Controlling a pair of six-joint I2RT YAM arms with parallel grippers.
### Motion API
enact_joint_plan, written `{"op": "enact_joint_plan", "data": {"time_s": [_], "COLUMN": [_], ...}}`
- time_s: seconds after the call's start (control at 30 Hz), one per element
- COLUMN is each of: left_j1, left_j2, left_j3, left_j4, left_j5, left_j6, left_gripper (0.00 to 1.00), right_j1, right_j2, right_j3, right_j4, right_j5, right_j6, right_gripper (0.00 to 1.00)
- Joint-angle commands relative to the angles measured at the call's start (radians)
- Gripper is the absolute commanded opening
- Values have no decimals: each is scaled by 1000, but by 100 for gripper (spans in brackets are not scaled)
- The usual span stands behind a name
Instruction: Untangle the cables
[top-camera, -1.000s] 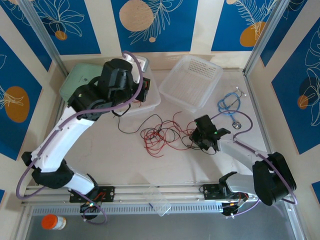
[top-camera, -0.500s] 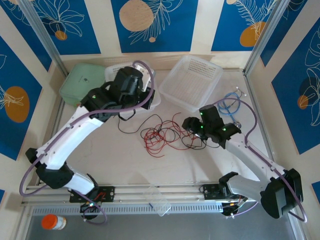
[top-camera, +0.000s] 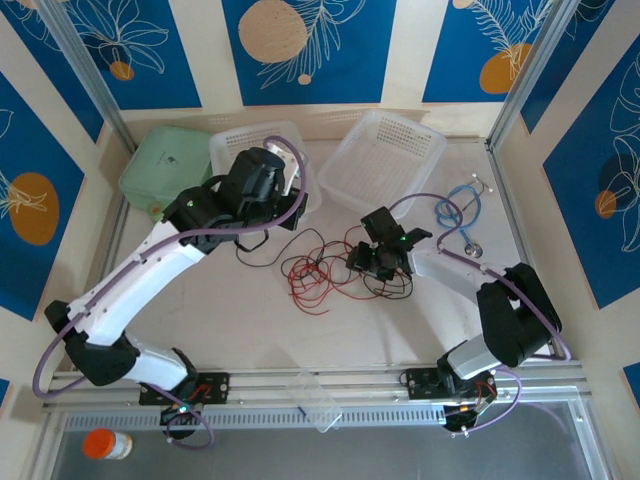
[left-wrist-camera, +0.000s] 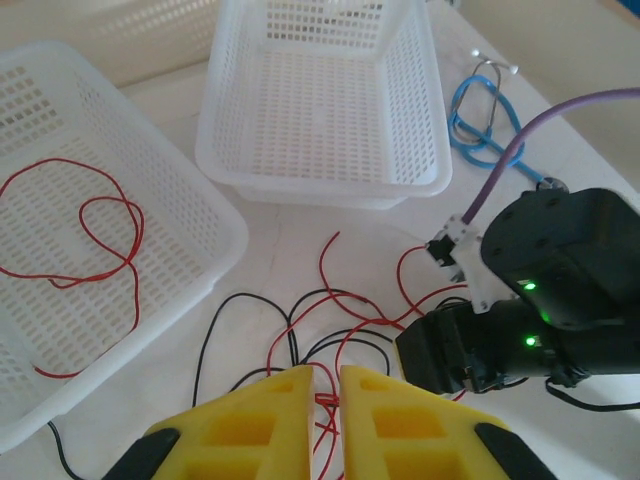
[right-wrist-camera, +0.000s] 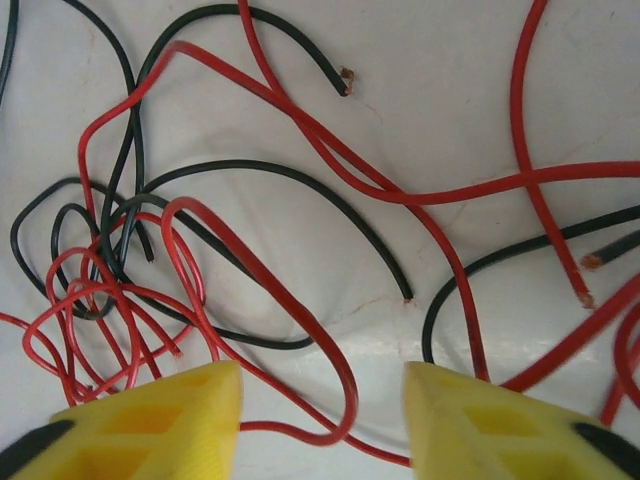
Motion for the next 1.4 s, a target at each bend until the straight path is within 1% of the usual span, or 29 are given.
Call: {"op": "enact_joint_plan", "data": {"time_s": [0.0, 0.03, 0.1, 0.17, 0.23, 0.33, 0.43, 0.57, 0.63, 0.7, 0.77, 0.83, 0.93, 0.97, 1.13, 1.3, 1.37], "left_j1": [-1, -2, -1, -3, -3, -1, -1, -3, -3, -4, -7, -10, -22, -28, -61, -69, -69], "left_j2": [-25, -27, -38, -47, -58, -71, -96, -141, -156, -159, -150, -132, -96, -83, -31, -23, -37], "left_j3": [-16, -18, -24, -38, -51, -83, -148, -276, -329, -369, -394, -402, -404, -404, -437, -523, -566], "left_j4": [17, 18, 16, 17, 17, 26, 74, 214, 286, 354, 410, 443, 486, 500, 566, 651, 704], "left_j5": [5, 10, 20, 33, 49, 77, 141, 265, 331, 389, 436, 458, 484, 500, 531, 503, 460], "left_j6": [-7, -6, -4, -1, 5, 18, 39, 72, 89, 110, 138, 170, 215, 230, 294, 373, 401], "left_gripper": [15, 15, 15, 16, 17, 20, 29, 46, 53, 63, 75, 87, 98, 100, 100, 100, 100], "right_j1": [4, 2, 0, 0, 0, 3, 6, 1, -10, -26, -42, -55, -61, -61, -64, -74, -81], "right_j2": [20, 24, 26, 19, -2, -71, -179, -324, -374, -406, -425, -436, -446, -447, -452, -452, -451], "right_j3": [31, 36, 43, 52, 64, 87, 122, 203, 242, 273, 297, 309, 323, 327, 346, 381, 397], "right_j4": [44, 48, 53, 49, 35, -10, -73, -174, -217, -245, -258, -256, -244, -242, -225, -237, -242], "right_j5": [-14, -12, -9, -8, -4, 7, 24, 38, 21, -18, -74, -127, -180, -190, -229, -268, -288], "right_j6": [-12, -15, -20, -23, -28, -37, -52, -86, -99, -106, -105, -98, -84, -78, -58, -54, -53], "right_gripper": [40, 38, 26, 11, 0, 0, 0, 0, 0, 0, 0, 0, 0, 0, 0, 0, 0]}}
